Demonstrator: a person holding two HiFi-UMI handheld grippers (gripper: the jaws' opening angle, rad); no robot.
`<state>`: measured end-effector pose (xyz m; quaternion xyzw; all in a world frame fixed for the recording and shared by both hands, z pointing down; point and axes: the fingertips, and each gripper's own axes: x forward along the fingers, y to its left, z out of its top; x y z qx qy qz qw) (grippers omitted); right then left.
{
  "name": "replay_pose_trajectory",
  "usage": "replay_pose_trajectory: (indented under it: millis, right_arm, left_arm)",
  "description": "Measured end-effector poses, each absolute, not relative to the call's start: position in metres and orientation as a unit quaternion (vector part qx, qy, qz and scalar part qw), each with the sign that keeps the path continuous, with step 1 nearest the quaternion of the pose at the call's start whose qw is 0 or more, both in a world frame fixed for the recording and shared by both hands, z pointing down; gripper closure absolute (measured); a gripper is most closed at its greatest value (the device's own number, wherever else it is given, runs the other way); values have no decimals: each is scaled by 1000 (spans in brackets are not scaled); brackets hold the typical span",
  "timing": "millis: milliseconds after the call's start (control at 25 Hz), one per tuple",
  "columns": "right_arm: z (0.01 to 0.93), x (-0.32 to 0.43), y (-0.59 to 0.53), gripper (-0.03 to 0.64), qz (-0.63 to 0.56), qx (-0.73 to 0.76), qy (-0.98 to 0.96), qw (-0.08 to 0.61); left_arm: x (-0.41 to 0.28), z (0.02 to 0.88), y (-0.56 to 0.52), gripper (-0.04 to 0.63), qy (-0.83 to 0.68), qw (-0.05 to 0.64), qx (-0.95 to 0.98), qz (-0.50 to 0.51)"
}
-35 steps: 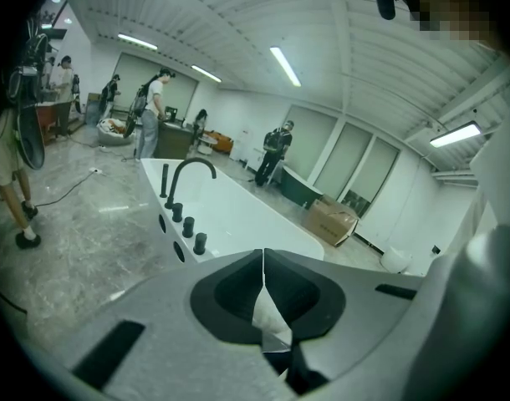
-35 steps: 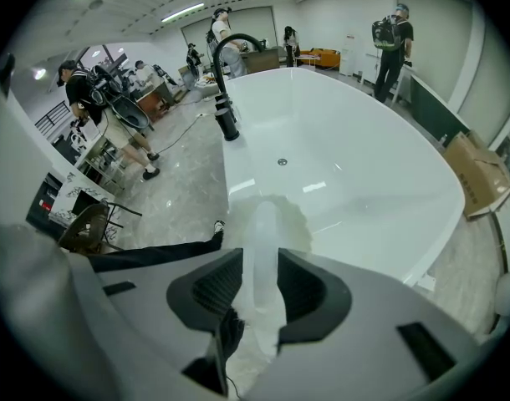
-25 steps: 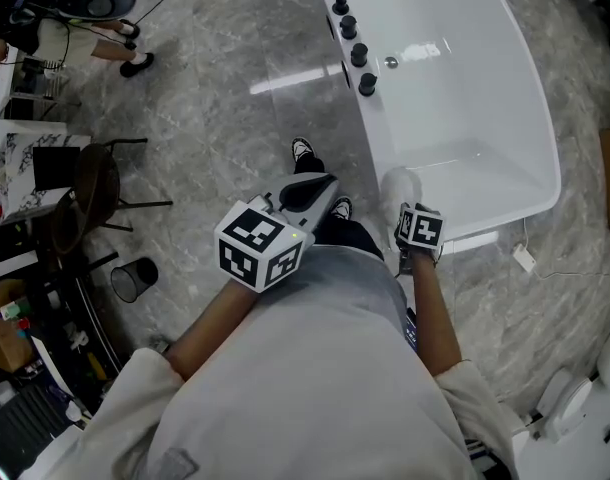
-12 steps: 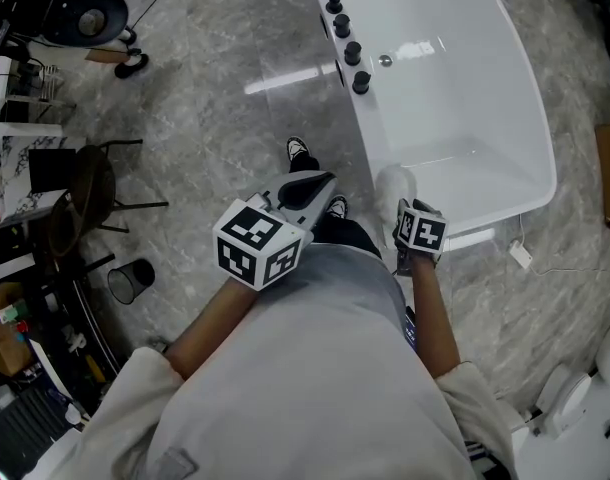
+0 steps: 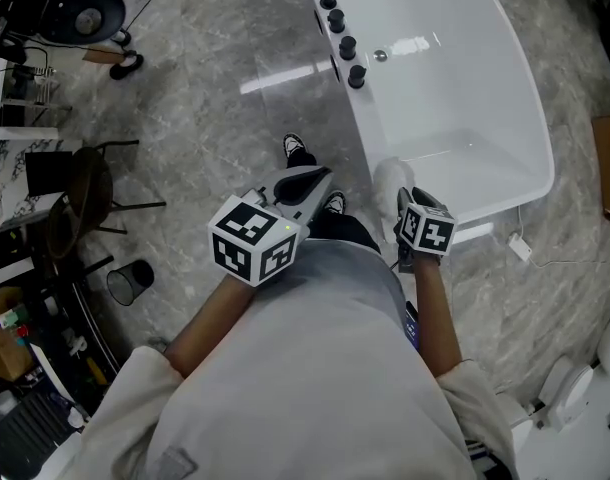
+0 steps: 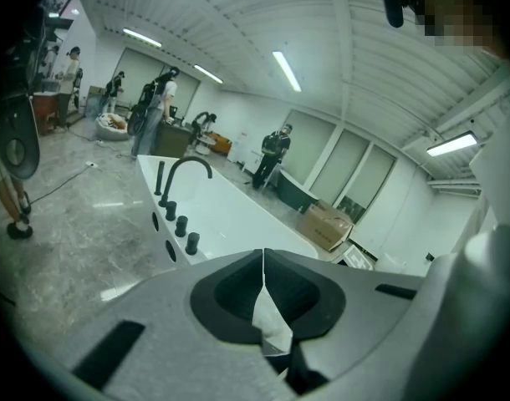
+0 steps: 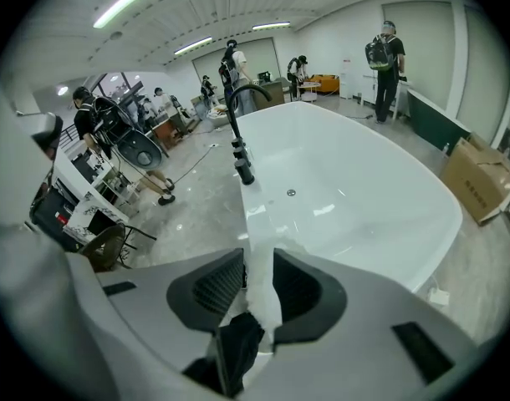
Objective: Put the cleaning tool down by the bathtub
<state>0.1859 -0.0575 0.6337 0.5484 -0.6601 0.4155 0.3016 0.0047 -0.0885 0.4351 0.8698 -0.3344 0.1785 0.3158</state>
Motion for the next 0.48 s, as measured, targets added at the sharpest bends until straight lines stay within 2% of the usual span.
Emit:
replay_pose_trajectory:
  millis: [480]
  right_arm:
    - [586,158,-72,532,379,511,-724,266]
  left_arm:
    - [-4,438,-89,586,-339,320,868,171]
